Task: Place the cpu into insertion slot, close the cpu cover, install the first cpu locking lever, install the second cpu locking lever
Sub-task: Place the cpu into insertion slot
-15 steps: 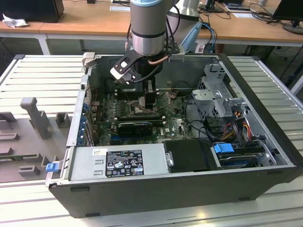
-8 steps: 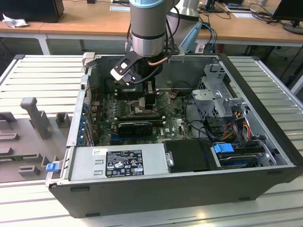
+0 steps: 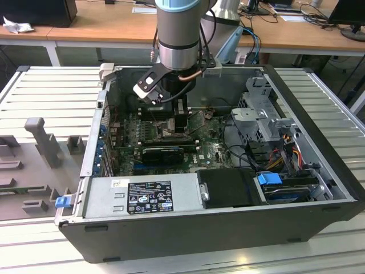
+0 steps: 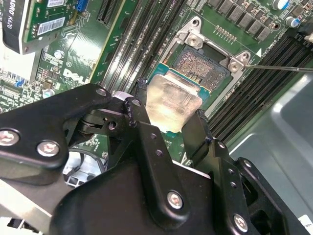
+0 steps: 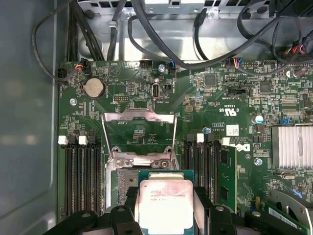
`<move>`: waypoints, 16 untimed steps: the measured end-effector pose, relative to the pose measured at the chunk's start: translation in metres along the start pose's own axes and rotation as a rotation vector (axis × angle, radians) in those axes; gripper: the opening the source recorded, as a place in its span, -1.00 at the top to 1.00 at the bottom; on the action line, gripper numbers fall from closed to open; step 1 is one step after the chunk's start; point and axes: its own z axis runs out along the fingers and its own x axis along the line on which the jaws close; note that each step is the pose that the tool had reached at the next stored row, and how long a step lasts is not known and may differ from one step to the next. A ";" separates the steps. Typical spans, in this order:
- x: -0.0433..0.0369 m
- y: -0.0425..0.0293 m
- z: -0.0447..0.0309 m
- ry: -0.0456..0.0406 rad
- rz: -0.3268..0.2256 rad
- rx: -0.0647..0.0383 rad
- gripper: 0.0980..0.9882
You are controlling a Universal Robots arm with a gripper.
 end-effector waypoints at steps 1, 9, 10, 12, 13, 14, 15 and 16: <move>0.0000 0.0000 0.0003 0.0000 0.000 0.000 0.03; 0.0002 -0.0002 0.0039 0.0001 0.000 0.000 0.03; 0.0007 -0.0003 0.0040 0.0000 0.000 0.000 0.03; 0.0028 -0.0003 0.0045 0.0000 0.000 0.000 0.03; 0.0046 -0.0004 0.0053 0.0000 -0.001 0.000 0.03; 0.0068 -0.0005 0.0061 0.0001 -0.003 0.000 0.03; 0.0083 -0.0005 0.0066 0.0003 -0.005 0.000 0.03; 0.0093 -0.0006 0.0071 0.0004 -0.007 0.000 0.03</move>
